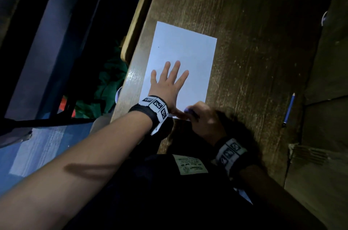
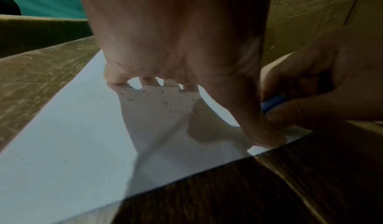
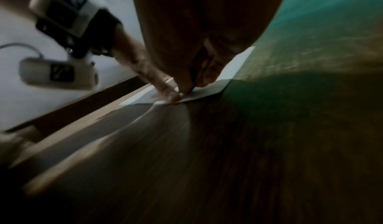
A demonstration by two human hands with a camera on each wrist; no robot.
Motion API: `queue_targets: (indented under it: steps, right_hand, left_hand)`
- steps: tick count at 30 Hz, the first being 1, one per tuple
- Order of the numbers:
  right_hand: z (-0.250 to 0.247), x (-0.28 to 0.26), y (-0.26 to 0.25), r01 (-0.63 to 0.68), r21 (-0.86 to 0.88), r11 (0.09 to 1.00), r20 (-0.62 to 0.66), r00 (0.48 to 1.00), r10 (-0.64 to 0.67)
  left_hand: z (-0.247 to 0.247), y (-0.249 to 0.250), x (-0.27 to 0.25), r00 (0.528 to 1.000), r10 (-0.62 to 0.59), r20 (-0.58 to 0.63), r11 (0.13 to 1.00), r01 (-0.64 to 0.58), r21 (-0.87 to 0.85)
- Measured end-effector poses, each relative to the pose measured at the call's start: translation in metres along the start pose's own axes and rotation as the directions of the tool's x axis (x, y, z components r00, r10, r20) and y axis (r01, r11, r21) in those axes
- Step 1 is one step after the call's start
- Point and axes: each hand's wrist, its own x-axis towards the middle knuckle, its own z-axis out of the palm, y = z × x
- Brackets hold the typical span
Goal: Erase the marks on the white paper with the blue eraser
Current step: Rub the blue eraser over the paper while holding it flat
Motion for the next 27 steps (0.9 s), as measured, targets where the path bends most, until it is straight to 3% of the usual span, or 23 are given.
queue_targets:
  steps: [2,5,7,9,13,14,17,19,21,24,27]
  right_hand:
    - [-0.010,0.012,0.006,0.017,-0.035,0.999,-0.025,1.000,-0.018]
    - [-0.020,0.048,0.015,-0.085,-0.031,0.996,-0.269,0.960,0.073]
    - [-0.020,0.051,0.012,-0.129,-0.028,0.991,-0.317,0.942,0.113]
    - [-0.014,0.028,0.003,-0.075,-0.056,0.996,-0.290,0.956,0.056]
    - [-0.013,-0.007,0.003,-0.027,-0.079,0.996,-0.045,0.999,0.023]
    - [-0.016,0.002,0.007,-0.031,-0.082,0.996,-0.052,0.998,0.026]
    - [-0.023,0.045,0.017,-0.107,-0.047,0.993,-0.229,0.969,0.094]
    - [-0.021,0.057,0.018,-0.147,-0.033,0.989,-0.290,0.948,0.131]
    - [-0.011,0.036,0.013,-0.137,-0.010,0.991,-0.264,0.956,0.129]
    - [-0.008,-0.010,-0.001,-0.064,-0.049,0.997,-0.073,0.996,0.061]
    - [-0.017,0.014,0.007,-0.038,-0.068,0.997,-0.087,0.996,0.032]
  left_hand:
    - [-0.002,0.001,0.000,1.000,0.003,0.015,1.000,-0.003,0.001]
    - [-0.006,0.004,0.001,0.999,0.022,0.036,1.000,-0.022,-0.008]
    - [-0.009,0.008,0.001,0.998,0.026,0.055,0.999,-0.025,-0.020]
    - [-0.010,0.011,0.002,0.998,0.018,0.057,1.000,-0.018,-0.011]
    - [-0.011,0.012,0.003,0.999,-0.002,0.039,0.999,0.001,0.040]
    - [-0.012,0.013,0.004,0.999,0.005,0.035,0.998,-0.007,0.070]
    - [-0.012,0.015,0.010,0.995,0.100,0.005,0.977,-0.100,0.187]
    - [-0.011,0.013,0.013,0.991,0.130,0.002,0.975,-0.128,0.183]
    - [-0.011,0.012,0.013,0.993,0.121,0.010,0.981,-0.121,0.151]
    - [-0.011,0.013,0.014,0.995,0.096,0.018,0.985,-0.098,0.145]
    - [-0.014,0.014,0.014,0.994,0.099,0.043,0.984,-0.104,0.144]
